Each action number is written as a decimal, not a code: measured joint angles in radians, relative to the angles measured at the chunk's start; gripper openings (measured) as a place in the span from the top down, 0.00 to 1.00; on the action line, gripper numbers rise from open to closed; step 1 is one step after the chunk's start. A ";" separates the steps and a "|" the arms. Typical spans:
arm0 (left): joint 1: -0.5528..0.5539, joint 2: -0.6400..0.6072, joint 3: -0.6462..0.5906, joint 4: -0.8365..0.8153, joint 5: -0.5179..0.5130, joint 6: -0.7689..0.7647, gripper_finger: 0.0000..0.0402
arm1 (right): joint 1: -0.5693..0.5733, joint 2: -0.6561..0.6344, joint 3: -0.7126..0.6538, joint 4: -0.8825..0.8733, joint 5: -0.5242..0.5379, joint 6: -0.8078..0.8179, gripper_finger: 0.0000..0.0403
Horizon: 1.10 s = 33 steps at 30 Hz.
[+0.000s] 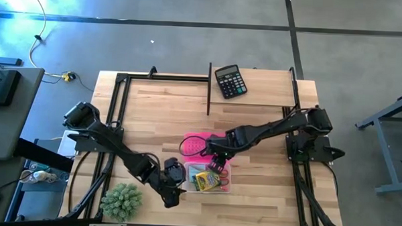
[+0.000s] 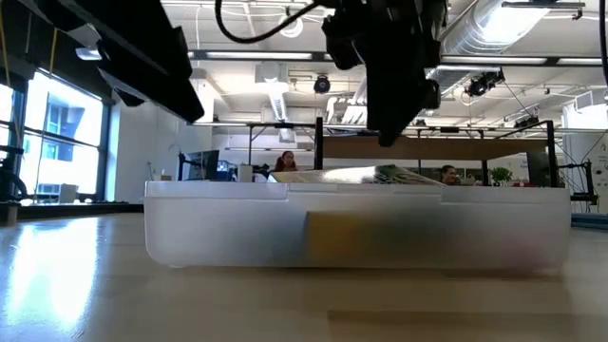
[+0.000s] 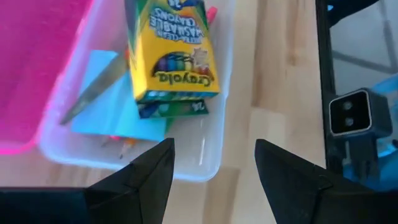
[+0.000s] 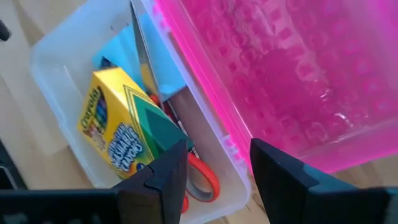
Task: Pack school essentials
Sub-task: Close the supply box
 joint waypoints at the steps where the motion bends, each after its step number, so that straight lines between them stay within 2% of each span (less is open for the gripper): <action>1: 0.000 0.012 0.000 0.019 0.002 -0.007 0.47 | 0.005 0.000 -0.016 0.015 0.001 0.002 0.59; 9: 0.000 0.051 0.000 0.063 0.003 -0.027 0.47 | 0.053 0.000 -0.133 0.165 0.064 0.001 0.59; 19: 0.002 0.121 0.000 0.073 -0.008 -0.056 0.47 | 0.077 0.004 -0.179 0.238 0.098 0.006 0.59; 33: 0.013 0.142 0.000 0.091 -0.020 -0.095 0.47 | 0.102 0.006 -0.179 0.218 -0.009 0.045 0.59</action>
